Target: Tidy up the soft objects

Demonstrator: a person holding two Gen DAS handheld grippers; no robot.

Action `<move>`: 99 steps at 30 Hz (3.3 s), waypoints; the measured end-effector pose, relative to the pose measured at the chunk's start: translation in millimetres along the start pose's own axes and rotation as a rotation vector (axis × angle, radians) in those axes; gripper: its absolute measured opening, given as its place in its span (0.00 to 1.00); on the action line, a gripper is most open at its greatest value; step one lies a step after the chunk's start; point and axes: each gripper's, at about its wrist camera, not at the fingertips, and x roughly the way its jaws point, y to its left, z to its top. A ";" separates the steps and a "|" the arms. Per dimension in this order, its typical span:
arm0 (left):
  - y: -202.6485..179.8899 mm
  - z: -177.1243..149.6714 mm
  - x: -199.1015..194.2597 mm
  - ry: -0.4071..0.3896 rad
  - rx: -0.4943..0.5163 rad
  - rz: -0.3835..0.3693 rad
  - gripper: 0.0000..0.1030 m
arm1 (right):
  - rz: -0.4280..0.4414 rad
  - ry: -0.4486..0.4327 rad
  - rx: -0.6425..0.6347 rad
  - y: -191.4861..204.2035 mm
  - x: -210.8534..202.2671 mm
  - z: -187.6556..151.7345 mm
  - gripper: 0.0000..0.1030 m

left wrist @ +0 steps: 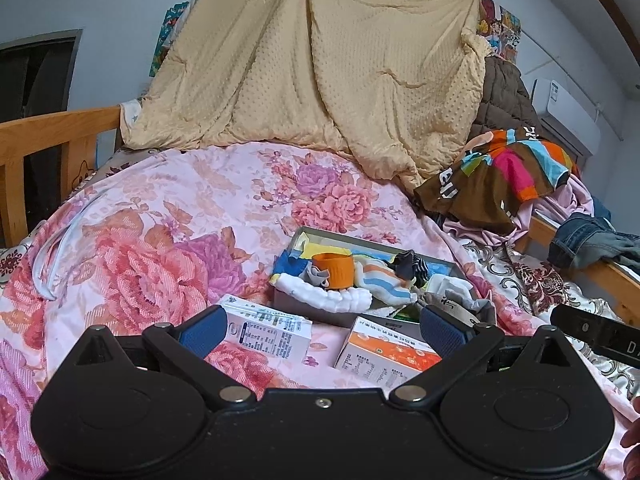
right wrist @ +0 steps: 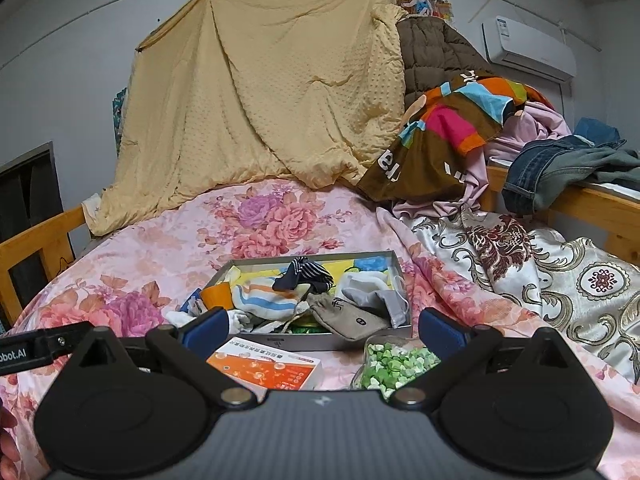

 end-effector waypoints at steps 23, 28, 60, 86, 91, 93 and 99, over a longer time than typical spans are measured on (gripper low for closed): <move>2.3 -21.6 -20.8 -0.008 0.054 0.006 0.99 | -0.013 0.017 -0.042 16.7 -15.1 -18.7 1.00; 4.7 -27.2 -25.5 -0.004 0.062 0.026 0.99 | -0.018 0.024 -0.041 18.4 -17.5 -22.8 1.00; 26.0 -44.5 -50.3 0.019 -0.006 0.107 0.99 | -0.022 0.043 -0.003 25.4 -33.5 -39.0 1.00; 24.1 -49.7 -48.7 0.034 0.016 0.101 0.99 | 0.017 0.117 -0.066 45.8 -27.9 -56.4 1.00; 23.2 -50.2 -46.5 0.042 0.027 0.104 0.99 | 0.024 0.130 -0.061 46.8 -27.0 -59.2 1.00; 23.4 -50.4 -45.8 0.044 0.031 0.105 0.99 | 0.022 0.130 -0.054 45.6 -27.2 -59.1 1.00; 23.7 -50.5 -45.3 0.045 0.029 0.105 0.99 | 0.020 0.130 -0.045 43.1 -26.9 -58.7 1.00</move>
